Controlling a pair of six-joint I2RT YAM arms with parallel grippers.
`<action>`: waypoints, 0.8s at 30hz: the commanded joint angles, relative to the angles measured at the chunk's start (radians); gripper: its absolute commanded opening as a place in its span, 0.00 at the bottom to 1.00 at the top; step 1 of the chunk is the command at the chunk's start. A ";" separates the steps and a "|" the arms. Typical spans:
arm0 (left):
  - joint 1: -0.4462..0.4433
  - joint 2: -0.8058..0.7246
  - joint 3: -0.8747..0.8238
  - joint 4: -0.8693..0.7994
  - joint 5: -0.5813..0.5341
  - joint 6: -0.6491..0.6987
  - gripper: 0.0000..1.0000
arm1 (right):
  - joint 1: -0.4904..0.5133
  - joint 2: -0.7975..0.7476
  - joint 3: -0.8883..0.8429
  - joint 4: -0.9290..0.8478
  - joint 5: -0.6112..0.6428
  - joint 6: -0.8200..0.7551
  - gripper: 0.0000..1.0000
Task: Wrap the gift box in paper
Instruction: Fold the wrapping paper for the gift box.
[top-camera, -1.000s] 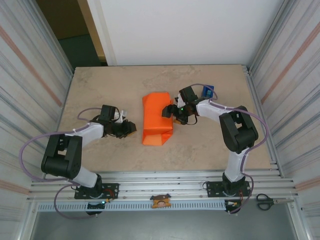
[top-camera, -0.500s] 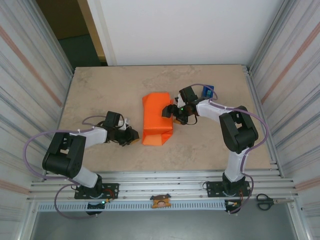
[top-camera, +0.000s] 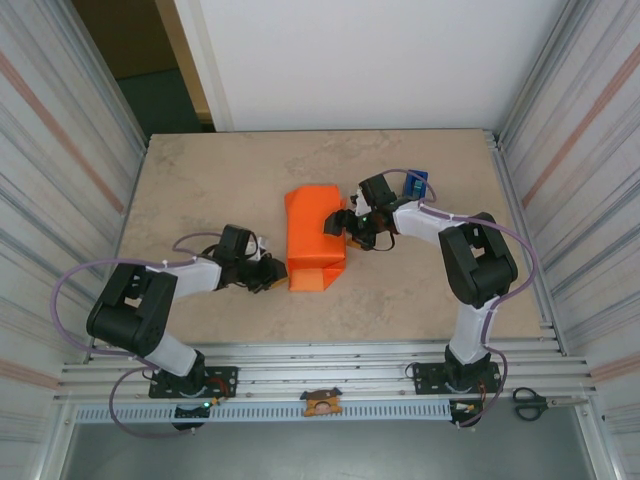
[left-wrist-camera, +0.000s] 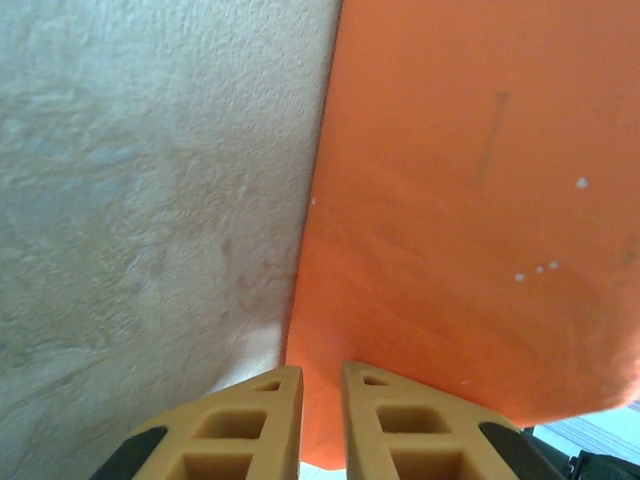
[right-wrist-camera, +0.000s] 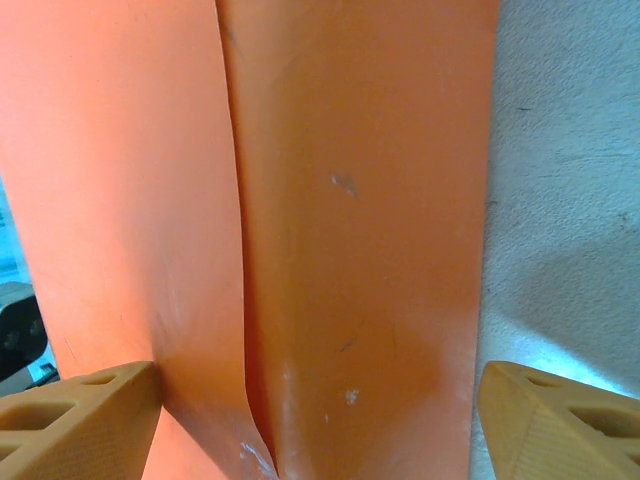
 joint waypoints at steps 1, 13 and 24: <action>-0.007 -0.002 -0.021 0.068 -0.025 -0.060 0.19 | 0.010 0.000 -0.037 -0.037 0.066 0.022 0.81; -0.044 -0.005 -0.052 0.211 -0.075 -0.187 0.15 | 0.016 -0.001 -0.034 -0.025 0.062 0.034 0.81; -0.073 0.017 -0.084 0.352 -0.085 -0.314 0.05 | 0.013 -0.002 -0.039 -0.016 0.059 0.035 0.81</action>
